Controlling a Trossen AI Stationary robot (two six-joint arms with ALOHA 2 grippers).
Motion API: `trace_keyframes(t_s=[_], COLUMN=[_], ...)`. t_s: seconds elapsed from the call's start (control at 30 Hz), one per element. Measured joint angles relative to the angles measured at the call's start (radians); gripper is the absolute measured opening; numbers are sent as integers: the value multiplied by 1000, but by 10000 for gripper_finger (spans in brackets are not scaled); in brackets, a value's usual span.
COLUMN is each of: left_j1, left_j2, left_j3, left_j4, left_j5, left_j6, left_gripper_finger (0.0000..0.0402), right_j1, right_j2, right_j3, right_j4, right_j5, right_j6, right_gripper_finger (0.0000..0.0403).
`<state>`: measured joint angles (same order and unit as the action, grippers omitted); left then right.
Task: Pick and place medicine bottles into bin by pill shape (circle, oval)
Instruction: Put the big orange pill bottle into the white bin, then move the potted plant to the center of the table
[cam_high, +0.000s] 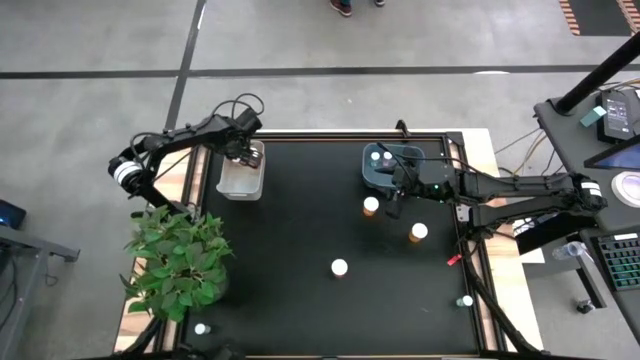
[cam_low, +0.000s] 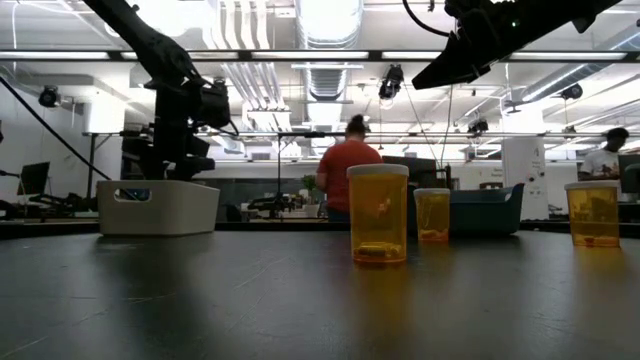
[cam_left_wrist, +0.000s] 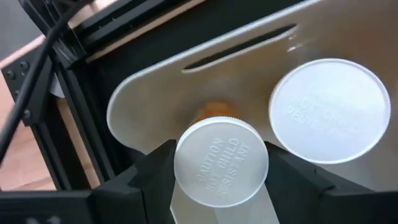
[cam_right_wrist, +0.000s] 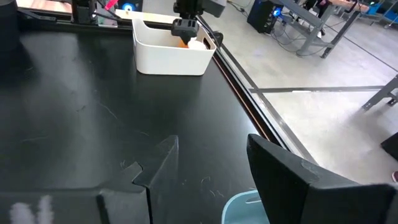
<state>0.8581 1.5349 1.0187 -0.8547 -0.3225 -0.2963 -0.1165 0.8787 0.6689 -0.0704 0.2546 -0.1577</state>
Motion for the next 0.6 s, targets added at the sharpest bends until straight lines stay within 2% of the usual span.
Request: trace_keyframes(t_s=[0.33, 0.6], left_j1=[0, -1], left_j2=[0, -46], left_j3=[0, 2], left_j4=[17, 7], left_j5=[-1, -1], left_j6=[16, 21], left_gripper_finger=[258, 265], right_j1=[0, 0], right_j2=[0, 0], right_j3=[0, 0], right_j4=[0, 0], right_j5=[0, 0], right_j6=[0, -3], right_gripper_finger=[185, 185])
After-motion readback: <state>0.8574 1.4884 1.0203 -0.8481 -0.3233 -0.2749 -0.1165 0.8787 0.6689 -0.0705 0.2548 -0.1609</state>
